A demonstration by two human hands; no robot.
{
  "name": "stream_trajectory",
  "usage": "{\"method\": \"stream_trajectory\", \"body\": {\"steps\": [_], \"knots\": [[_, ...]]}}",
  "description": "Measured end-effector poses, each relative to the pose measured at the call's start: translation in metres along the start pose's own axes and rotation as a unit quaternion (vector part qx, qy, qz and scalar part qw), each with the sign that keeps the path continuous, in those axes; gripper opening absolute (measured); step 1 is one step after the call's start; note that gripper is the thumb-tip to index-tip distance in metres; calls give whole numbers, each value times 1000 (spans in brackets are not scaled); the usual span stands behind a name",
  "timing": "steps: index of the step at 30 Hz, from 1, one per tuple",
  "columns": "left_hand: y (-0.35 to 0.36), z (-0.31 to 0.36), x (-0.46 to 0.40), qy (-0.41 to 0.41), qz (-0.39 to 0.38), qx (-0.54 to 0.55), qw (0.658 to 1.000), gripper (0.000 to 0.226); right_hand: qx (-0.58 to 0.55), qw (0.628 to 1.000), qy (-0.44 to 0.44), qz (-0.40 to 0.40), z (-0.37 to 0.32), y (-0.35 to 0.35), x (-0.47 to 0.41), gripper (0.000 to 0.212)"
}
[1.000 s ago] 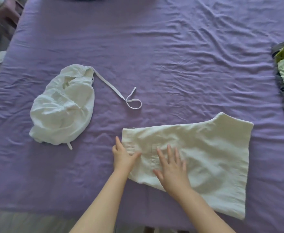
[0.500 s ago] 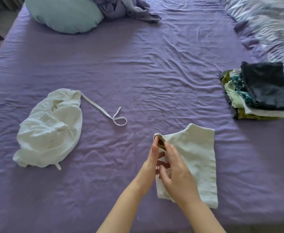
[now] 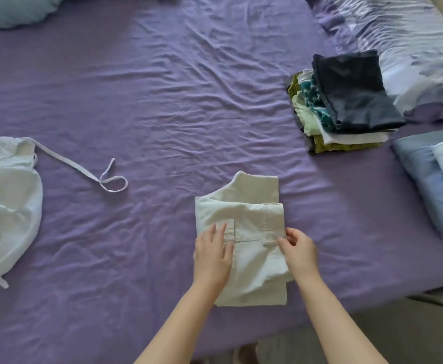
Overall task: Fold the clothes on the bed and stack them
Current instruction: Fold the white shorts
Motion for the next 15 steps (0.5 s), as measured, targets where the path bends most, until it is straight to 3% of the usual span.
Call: {"method": "stream_trajectory", "body": {"steps": [3,8,12,15], "knots": [[22,-9,-5,13,-44,-144,989,53,21,1000,4,3,12,6,-19,24],[52,-24,-16,-17,-86,-230,969,73,56,998,-6,-2,25,23,-31,34],[44,-31,-18,-75,-40,-178,980,99,2,999,49,-18,38,29,-26,52],[25,-35,-14,-188,79,-24,979,114,23,994,92,-62,44,36,-28,49]]}}
Point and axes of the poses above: each hand's wrist, its own x-axis away from the middle knuckle, its own y-axis out of the palm, z = x × y, the point moved 7 cm from there along -x, towards the middle knuckle, and after that the axes turned 5 degrees about y, right-handed, at the moved point
